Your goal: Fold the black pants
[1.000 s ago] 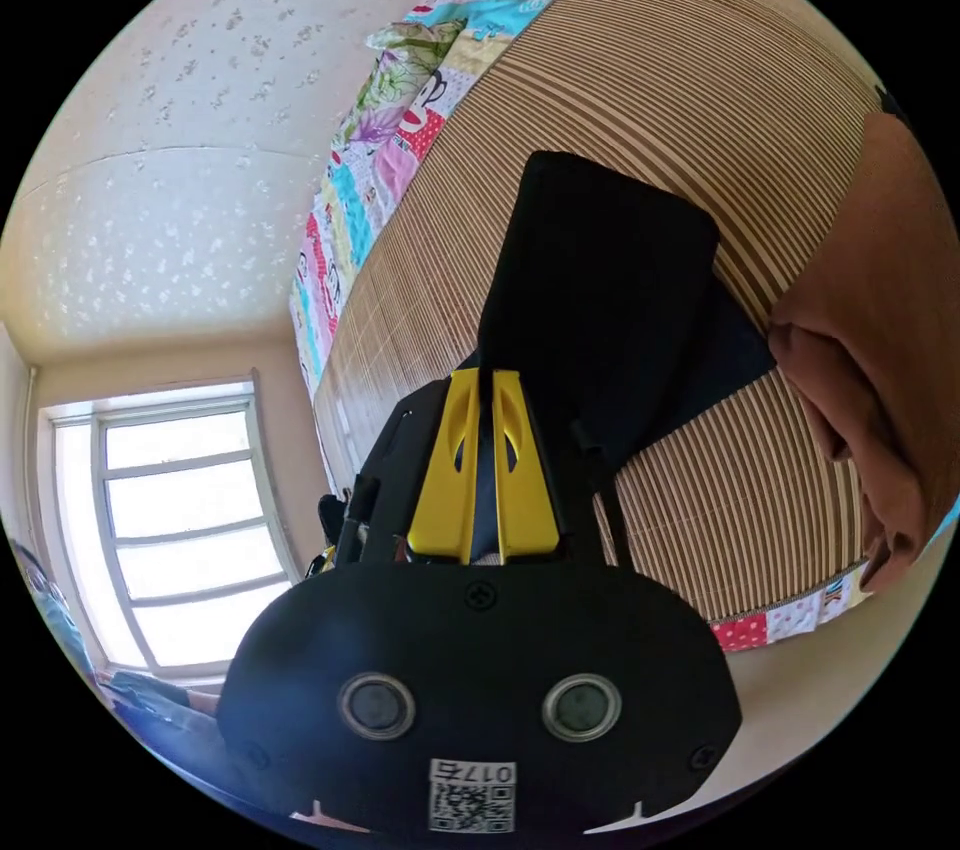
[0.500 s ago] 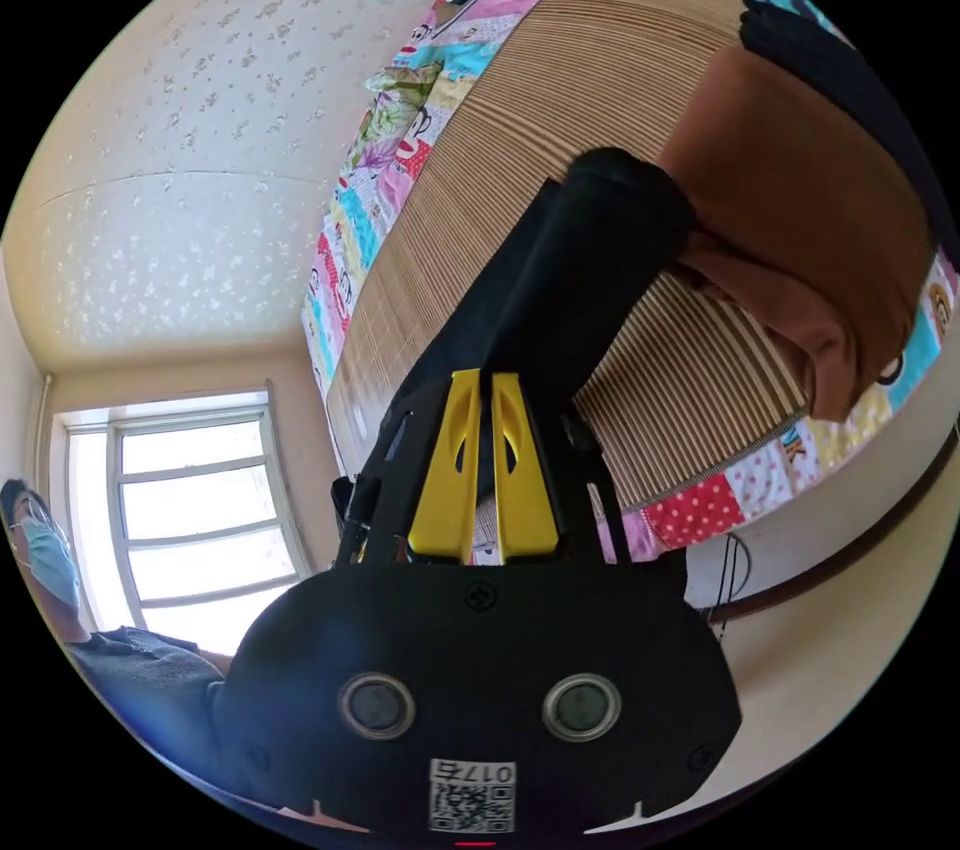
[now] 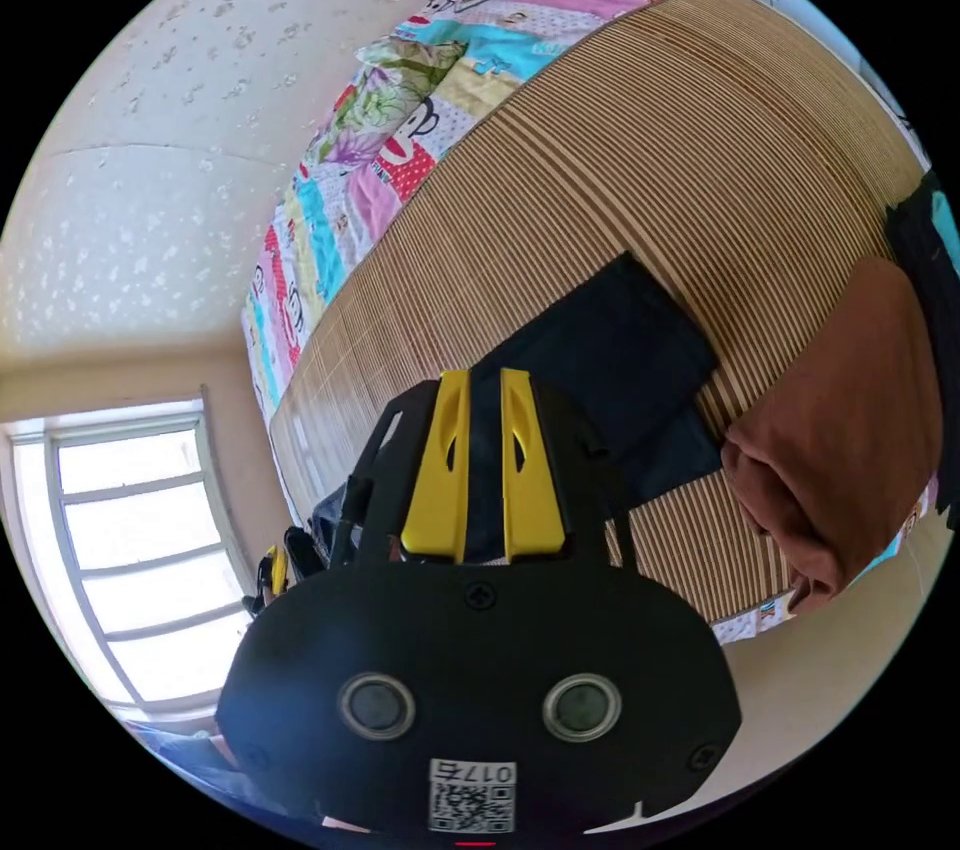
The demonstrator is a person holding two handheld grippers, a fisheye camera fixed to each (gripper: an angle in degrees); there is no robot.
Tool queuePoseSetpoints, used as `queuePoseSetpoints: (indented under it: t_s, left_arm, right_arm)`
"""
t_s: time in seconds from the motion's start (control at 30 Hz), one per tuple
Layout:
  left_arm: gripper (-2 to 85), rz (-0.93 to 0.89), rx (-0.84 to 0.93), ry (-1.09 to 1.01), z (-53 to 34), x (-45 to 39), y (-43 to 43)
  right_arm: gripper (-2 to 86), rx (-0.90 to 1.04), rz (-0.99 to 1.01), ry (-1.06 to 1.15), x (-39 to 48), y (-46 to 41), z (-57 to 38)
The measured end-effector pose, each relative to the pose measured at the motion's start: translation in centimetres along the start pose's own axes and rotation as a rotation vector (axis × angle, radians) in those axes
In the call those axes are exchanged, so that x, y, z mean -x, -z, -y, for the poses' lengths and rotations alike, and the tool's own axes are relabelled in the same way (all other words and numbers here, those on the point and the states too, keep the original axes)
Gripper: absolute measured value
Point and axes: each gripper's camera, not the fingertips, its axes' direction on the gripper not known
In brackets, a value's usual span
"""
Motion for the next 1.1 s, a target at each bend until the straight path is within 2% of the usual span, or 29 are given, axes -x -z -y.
queuePoseSetpoints:
  t_s: [0.1, 0.2, 0.33, 0.4, 0.5, 0.57, 0.63, 0.7, 0.77, 0.83, 0.93, 1.0, 1.1]
  left_arm:
    - [14.8, 0.124, 0.019, 0.030, -1.3, 2.6, 1.0]
    - [20.7, 0.181, 0.029, 0.209, -3.8, 9.0, 2.5]
    - [22.7, 0.120, 0.042, 0.510, -5.2, 18.3, 2.2]
    - [20.7, 0.039, 0.052, 0.543, -4.3, 20.5, 1.0]
    - [10.8, -0.208, 0.120, 0.492, -1.5, 22.2, -1.5]
    - [4.8, -0.178, 0.228, 0.363, 1.0, 21.3, -1.3]
    - [3.5, -0.251, 0.465, -0.042, 4.9, 18.6, -0.4]
    - [3.2, -0.192, 0.590, -0.163, 6.8, 18.9, 1.6]
    - [3.4, -0.092, 0.538, -0.086, 8.7, 22.0, 5.2]
    - [4.4, 0.055, 0.304, 0.206, 8.8, 27.4, 10.4]
    - [6.6, 0.144, 0.012, 0.522, 4.6, 31.2, 15.7]
    - [8.0, 0.116, 0.002, 0.522, 2.6, 31.5, 15.8]
    - [10.6, 0.103, 0.178, 0.440, 0.3, 30.1, 12.9]
  right_arm:
    - [1.7, 0.019, 0.018, 0.052, 0.7, -0.8, -0.3]
    - [1.0, 0.093, -0.029, 0.112, -0.3, -2.0, -3.3]
    - [0.6, 0.206, -0.027, 0.050, -5.8, -3.7, -9.2]
    - [0.6, 0.232, 0.033, -0.025, -8.8, -3.9, -11.6]
    - [0.5, 0.217, 0.139, -0.146, -13.0, -3.5, -14.8]
    - [0.5, 0.196, 0.168, -0.208, -14.8, -3.0, -16.1]
    - [0.6, 0.187, 0.201, -0.265, -16.3, -2.7, -16.9]
    - [0.7, 0.195, 0.228, -0.271, -16.9, -2.8, -16.8]
    - [0.8, 0.203, 0.248, -0.273, -17.0, -3.1, -16.2]
    - [1.2, 0.173, 0.326, -0.287, -17.1, -3.5, -15.0]
    - [2.9, 0.110, 0.457, -0.304, -16.8, -4.6, -13.1]
    - [5.3, 0.096, 0.510, -0.327, -16.5, -5.9, -11.6]
    - [9.1, 0.088, 0.529, -0.362, -15.6, -8.5, -8.6]
